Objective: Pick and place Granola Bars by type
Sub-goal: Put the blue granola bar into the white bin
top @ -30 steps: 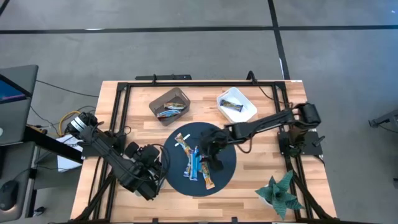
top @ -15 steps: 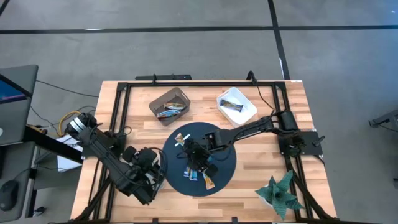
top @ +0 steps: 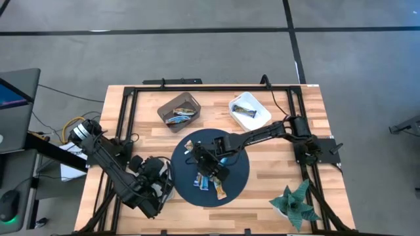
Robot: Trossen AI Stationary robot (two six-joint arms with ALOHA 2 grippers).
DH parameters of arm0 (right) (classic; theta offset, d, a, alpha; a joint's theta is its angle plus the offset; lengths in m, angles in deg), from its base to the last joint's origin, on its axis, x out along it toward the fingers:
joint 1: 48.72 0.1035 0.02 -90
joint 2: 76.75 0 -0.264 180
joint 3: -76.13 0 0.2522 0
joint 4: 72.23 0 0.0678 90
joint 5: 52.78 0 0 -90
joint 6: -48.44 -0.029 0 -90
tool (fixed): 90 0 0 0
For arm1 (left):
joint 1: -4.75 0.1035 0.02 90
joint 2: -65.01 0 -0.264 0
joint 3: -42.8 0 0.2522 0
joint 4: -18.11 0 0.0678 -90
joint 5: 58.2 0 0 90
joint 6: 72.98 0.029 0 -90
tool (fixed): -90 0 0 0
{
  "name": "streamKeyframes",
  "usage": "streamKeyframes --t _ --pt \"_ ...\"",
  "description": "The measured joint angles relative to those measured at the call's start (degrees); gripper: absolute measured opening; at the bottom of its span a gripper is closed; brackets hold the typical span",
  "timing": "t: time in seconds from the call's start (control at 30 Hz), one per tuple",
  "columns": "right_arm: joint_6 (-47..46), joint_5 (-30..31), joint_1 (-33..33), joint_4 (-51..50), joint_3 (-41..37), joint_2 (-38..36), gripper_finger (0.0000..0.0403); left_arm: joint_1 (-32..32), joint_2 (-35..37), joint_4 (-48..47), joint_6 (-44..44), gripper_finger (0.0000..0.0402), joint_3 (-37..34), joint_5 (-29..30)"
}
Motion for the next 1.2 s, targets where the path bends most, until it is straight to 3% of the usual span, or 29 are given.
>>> streamKeyframes --t 0.33,0.53,0.7,0.83,1.0,1.2 --pt "-0.1 0.0 -0.3 -1.0 -0.1 0.0 0.0244 0.0 0.0 -0.1 0.1 0.0197 0.0 0.8" --pt "-0.3 1.9 -0.3 -2.4 0.2 3.8 0.0244 0.0 0.0 -0.1 0.1 0.0197 0.0 0.8" --pt "-2.5 7.8 0.7 -3.2 0.3 5.2 0.0244 -0.1 0.0 0.1 0.1 0.0197 0.0 0.7" --pt "-4.8 9.0 0.5 -5.0 0.3 4.9 0.0240 -0.2 0.0 -0.1 0.1 0.0197 0.0 0.6" --pt "-5.2 9.4 0.3 -5.9 0.0 3.7 0.0201 -0.2 0.0 -0.9 0.3 0.0197 0.0 0.7" --pt "-5.2 10.6 0.3 -8.1 0.9 3.2 0.0116 -0.2 0.0 -1.0 1.1 0.0197 0.0 1.2"
